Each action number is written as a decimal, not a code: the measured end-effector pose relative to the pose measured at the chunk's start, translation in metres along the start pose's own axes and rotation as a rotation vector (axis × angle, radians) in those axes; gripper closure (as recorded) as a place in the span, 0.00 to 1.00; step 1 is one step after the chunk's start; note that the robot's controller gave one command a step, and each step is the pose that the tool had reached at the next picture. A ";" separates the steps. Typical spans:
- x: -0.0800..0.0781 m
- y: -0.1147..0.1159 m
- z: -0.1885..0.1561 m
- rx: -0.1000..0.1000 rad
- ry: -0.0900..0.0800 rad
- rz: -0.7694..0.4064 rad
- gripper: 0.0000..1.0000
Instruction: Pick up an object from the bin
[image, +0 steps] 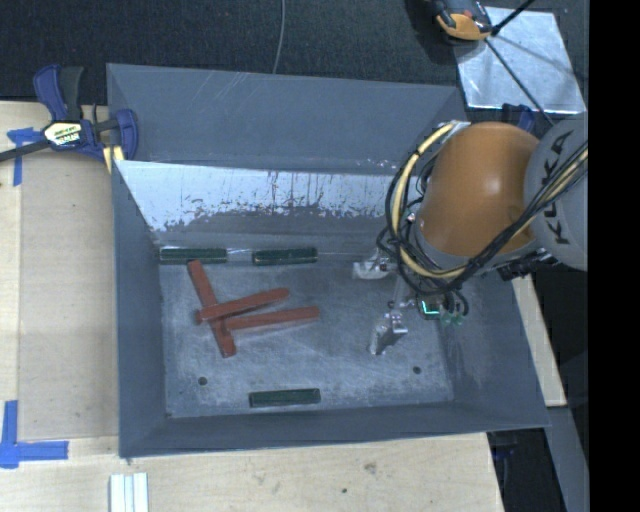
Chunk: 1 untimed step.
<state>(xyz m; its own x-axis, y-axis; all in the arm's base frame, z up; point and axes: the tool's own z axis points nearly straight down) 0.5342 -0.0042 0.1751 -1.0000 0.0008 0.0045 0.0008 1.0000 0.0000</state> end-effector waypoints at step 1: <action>-0.002 0.000 -0.004 0.000 -0.008 0.000 0.00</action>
Offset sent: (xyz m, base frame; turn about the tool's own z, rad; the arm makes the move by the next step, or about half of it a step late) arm 0.0180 0.0571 -0.1051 0.0768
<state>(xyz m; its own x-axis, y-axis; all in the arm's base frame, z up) 0.5360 -0.0042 0.1788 -1.0000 0.0008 -0.0033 0.0008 1.0000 0.0000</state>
